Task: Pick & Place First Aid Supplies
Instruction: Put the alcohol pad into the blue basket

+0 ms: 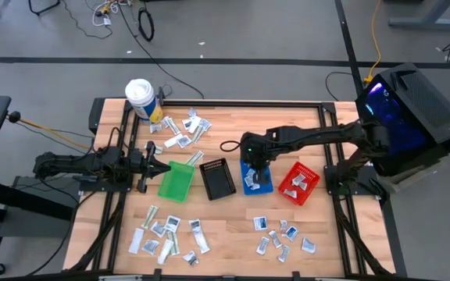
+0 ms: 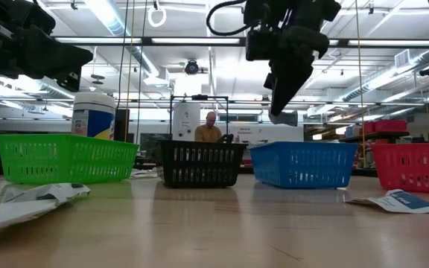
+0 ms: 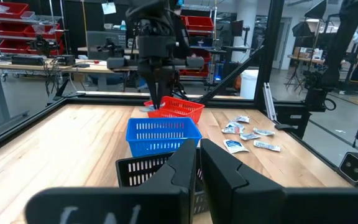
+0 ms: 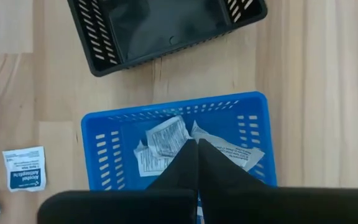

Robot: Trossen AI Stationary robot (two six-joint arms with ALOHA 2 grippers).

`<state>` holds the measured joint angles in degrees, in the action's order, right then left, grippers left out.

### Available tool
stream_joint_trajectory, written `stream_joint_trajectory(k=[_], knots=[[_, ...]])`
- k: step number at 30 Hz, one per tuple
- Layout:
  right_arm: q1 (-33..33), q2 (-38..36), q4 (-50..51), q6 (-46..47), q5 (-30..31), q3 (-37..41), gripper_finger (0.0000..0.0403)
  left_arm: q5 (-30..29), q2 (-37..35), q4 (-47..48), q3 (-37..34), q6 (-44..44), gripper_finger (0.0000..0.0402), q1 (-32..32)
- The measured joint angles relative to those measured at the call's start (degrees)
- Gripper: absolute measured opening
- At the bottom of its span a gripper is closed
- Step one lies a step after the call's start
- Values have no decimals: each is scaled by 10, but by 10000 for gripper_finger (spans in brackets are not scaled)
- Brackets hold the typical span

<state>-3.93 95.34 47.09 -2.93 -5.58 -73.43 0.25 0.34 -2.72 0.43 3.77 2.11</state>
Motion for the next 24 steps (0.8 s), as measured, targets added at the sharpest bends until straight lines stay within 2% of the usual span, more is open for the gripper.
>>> stream_joint_trajectory(k=[5,15,24], knots=[[4,15,-4,10,0,3,0,0,0,0,0,0,32,0],[12,17,-64,27,0,88,0,0,0,0,0,0,32,0],[12,17,-95,27,2,113,0,0,0,0,0,0,32,0]])
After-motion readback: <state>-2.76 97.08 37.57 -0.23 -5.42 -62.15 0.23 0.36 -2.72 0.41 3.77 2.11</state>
